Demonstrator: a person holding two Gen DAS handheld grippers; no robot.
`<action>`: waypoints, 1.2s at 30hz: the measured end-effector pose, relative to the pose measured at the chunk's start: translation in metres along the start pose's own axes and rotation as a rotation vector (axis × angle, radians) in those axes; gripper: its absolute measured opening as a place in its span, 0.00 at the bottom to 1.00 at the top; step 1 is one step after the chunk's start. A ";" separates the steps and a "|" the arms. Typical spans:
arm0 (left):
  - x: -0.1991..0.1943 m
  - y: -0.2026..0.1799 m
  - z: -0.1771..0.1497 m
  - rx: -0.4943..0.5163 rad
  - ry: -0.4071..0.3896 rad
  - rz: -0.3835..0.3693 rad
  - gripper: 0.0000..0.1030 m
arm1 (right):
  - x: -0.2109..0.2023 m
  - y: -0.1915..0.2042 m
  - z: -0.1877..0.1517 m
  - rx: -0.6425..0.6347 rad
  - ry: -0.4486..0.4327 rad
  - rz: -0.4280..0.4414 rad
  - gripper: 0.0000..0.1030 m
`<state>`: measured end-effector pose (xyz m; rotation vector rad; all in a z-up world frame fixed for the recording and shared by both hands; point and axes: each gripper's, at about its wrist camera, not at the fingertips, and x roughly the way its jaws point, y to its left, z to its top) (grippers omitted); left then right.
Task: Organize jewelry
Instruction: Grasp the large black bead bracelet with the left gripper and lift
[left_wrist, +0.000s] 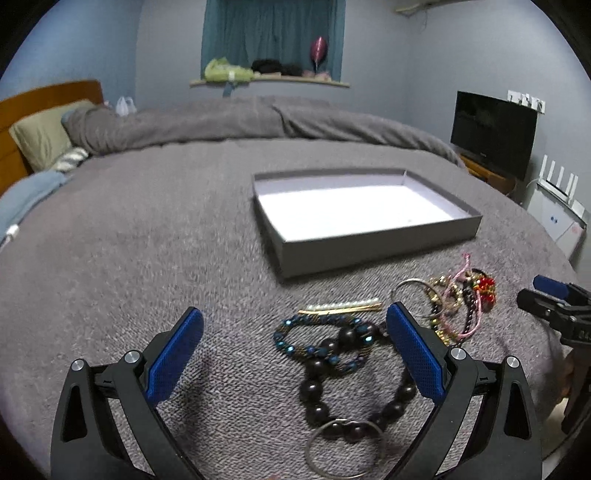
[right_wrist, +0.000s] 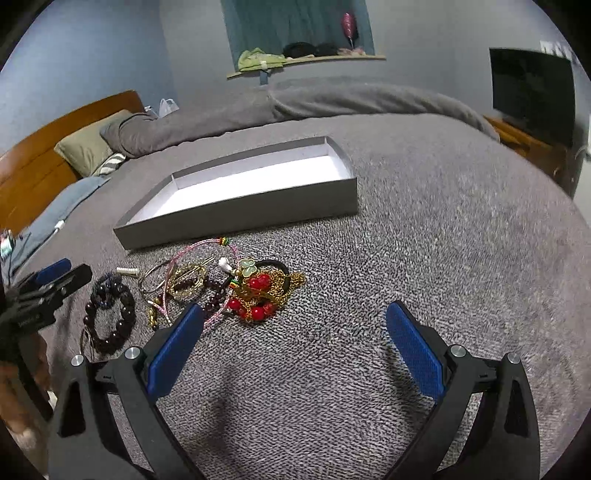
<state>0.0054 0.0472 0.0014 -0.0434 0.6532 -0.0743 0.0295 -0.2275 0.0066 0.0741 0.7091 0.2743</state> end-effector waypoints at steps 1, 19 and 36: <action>0.002 0.003 0.000 -0.005 0.010 0.000 0.95 | 0.000 0.000 0.000 -0.003 0.001 0.009 0.95; -0.010 -0.022 -0.018 0.097 0.093 -0.127 0.86 | 0.001 0.002 -0.002 -0.028 0.013 0.071 0.95; 0.005 -0.003 -0.026 0.108 0.164 -0.071 0.17 | 0.001 0.002 -0.004 -0.040 0.009 0.068 0.95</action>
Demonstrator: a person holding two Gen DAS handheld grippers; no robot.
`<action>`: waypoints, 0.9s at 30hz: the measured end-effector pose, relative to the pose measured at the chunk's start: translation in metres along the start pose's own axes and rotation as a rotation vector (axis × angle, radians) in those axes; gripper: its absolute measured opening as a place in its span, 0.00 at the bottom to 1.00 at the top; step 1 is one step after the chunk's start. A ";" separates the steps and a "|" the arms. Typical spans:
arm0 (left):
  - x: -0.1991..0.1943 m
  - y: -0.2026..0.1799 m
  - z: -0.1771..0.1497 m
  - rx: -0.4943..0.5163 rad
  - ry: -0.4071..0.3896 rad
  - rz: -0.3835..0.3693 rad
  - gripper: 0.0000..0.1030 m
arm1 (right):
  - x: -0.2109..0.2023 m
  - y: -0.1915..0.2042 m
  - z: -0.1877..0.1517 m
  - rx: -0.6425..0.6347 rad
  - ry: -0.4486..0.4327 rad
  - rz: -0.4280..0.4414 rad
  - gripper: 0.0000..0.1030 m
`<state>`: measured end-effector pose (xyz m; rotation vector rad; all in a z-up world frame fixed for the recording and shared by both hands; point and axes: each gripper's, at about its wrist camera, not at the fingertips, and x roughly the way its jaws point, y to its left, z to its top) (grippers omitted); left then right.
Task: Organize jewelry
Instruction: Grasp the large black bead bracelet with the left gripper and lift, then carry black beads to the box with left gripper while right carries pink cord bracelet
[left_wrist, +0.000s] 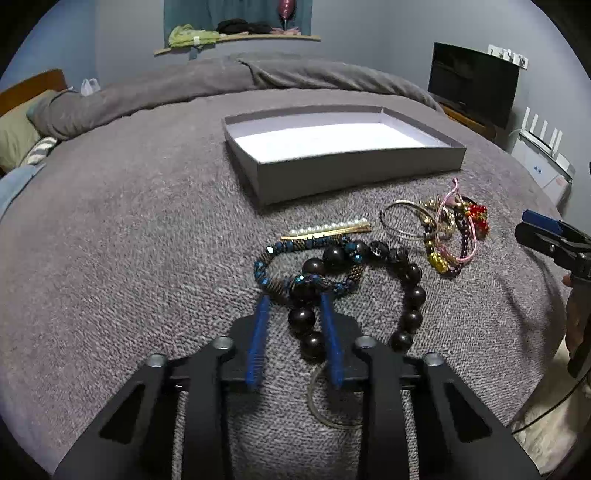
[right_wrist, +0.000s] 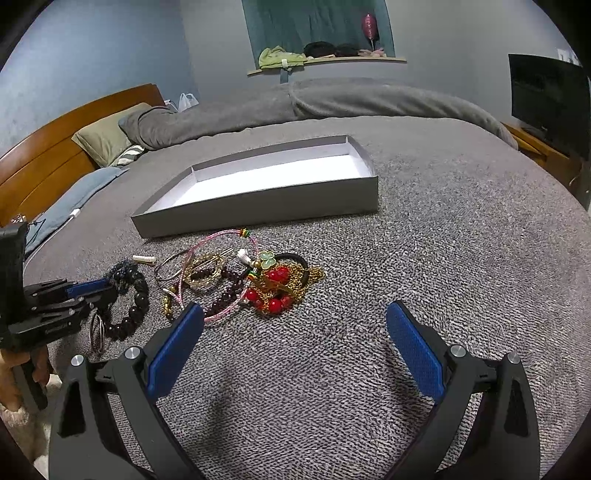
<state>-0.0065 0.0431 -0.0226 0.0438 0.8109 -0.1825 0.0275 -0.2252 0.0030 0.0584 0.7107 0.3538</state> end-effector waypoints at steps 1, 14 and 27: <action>-0.002 0.000 0.001 0.001 -0.009 -0.006 0.15 | 0.000 0.000 0.000 -0.002 -0.001 -0.002 0.95; -0.059 -0.010 0.032 0.010 -0.194 -0.062 0.15 | 0.002 0.000 0.000 -0.011 -0.012 -0.020 0.95; -0.068 -0.002 0.062 -0.009 -0.277 -0.047 0.15 | 0.028 0.018 0.033 -0.090 -0.011 0.012 0.60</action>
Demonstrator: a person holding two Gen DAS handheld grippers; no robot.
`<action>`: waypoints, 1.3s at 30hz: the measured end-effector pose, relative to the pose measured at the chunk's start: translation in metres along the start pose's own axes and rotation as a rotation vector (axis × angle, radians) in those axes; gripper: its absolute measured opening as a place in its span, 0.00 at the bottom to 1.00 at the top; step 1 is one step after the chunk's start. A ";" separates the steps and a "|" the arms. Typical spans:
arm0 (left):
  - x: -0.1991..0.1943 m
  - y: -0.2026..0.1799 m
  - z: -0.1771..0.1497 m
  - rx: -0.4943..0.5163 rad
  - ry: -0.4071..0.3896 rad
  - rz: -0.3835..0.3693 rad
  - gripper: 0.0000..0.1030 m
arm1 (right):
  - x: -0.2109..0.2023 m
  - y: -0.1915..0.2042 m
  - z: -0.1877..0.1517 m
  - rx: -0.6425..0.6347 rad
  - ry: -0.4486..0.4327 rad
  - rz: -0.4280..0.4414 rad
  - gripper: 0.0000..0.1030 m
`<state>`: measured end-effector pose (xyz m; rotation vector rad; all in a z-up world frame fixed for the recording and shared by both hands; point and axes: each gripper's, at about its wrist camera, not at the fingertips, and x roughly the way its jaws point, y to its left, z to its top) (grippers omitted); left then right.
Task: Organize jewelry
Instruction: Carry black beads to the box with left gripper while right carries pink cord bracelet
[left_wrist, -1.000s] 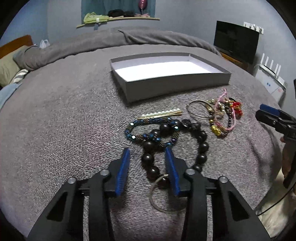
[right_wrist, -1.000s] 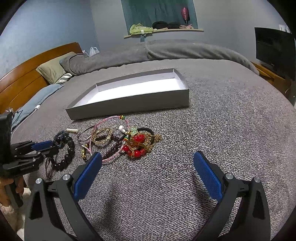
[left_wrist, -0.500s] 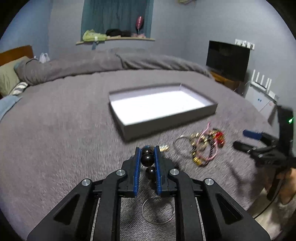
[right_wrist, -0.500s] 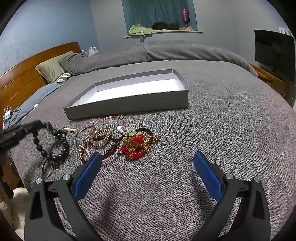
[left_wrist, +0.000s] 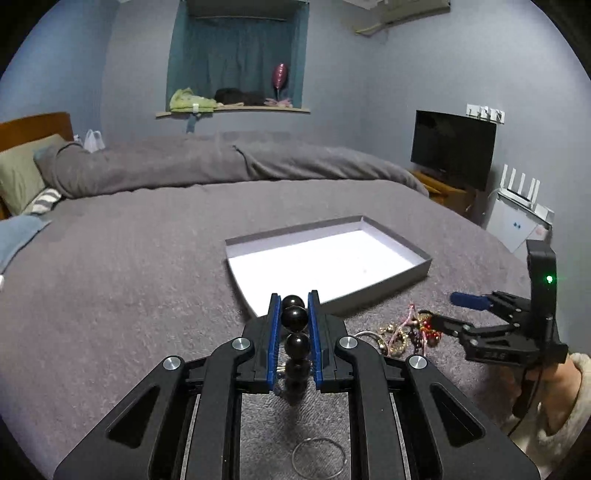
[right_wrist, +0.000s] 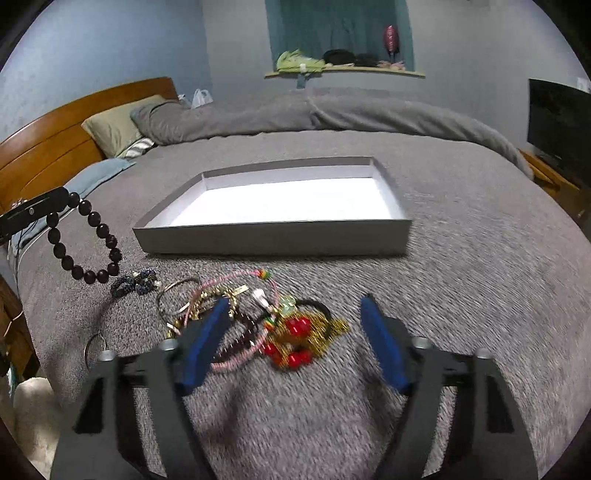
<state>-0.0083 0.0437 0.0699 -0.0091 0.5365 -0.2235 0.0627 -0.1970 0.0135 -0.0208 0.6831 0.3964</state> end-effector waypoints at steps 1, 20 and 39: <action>0.002 0.001 -0.001 -0.004 0.005 -0.006 0.15 | 0.005 0.001 0.003 -0.006 0.009 0.001 0.56; 0.005 0.010 0.001 -0.029 -0.009 -0.053 0.15 | -0.009 0.020 0.024 -0.058 -0.070 0.064 0.04; 0.061 0.010 0.092 -0.024 -0.066 -0.049 0.15 | -0.016 -0.020 0.103 0.025 -0.200 -0.081 0.04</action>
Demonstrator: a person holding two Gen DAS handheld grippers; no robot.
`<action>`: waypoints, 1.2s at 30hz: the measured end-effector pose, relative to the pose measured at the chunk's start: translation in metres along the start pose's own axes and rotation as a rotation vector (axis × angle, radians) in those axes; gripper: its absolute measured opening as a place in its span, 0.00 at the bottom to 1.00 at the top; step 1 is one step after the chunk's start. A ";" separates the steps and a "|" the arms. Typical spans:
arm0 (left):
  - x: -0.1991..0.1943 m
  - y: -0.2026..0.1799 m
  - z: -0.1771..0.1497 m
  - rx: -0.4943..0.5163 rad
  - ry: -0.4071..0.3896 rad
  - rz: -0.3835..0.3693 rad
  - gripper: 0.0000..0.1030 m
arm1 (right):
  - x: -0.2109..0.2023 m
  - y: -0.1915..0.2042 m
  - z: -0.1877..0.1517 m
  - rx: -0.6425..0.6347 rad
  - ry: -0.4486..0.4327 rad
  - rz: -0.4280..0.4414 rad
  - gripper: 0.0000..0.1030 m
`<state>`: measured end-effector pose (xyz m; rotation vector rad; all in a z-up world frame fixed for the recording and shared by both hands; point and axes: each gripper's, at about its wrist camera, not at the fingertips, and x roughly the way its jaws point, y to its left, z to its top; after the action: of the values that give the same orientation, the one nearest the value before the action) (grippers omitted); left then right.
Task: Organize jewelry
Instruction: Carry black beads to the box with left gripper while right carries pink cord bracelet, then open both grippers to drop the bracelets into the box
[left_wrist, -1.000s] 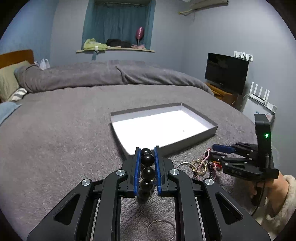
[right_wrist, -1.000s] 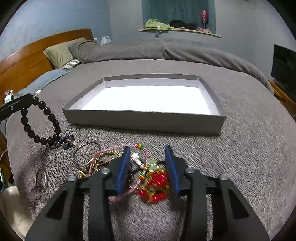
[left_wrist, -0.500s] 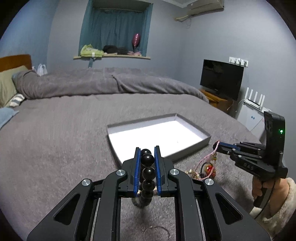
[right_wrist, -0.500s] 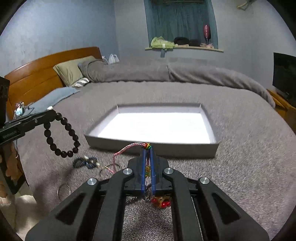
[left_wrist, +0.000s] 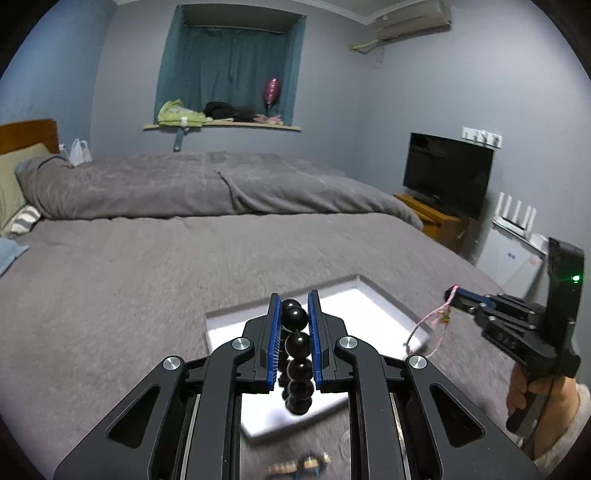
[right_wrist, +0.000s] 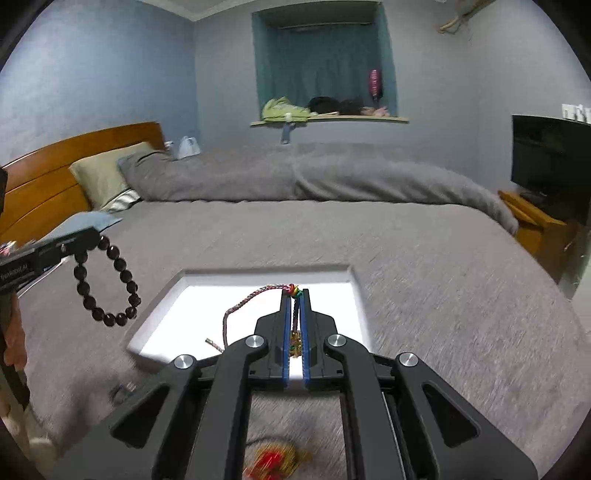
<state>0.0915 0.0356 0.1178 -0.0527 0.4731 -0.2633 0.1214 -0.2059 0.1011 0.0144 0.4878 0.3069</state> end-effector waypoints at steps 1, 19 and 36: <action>0.008 0.002 0.001 -0.009 0.002 0.003 0.15 | 0.006 -0.003 0.004 0.008 -0.003 -0.007 0.04; 0.138 0.079 -0.020 -0.219 0.125 -0.070 0.15 | 0.140 -0.036 0.006 0.030 0.148 -0.101 0.04; 0.156 0.071 -0.034 0.001 0.249 0.170 0.15 | 0.162 -0.038 -0.013 0.026 0.239 -0.136 0.04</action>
<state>0.2271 0.0638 0.0104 0.0223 0.7207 -0.1028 0.2621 -0.1952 0.0122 -0.0301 0.7270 0.1693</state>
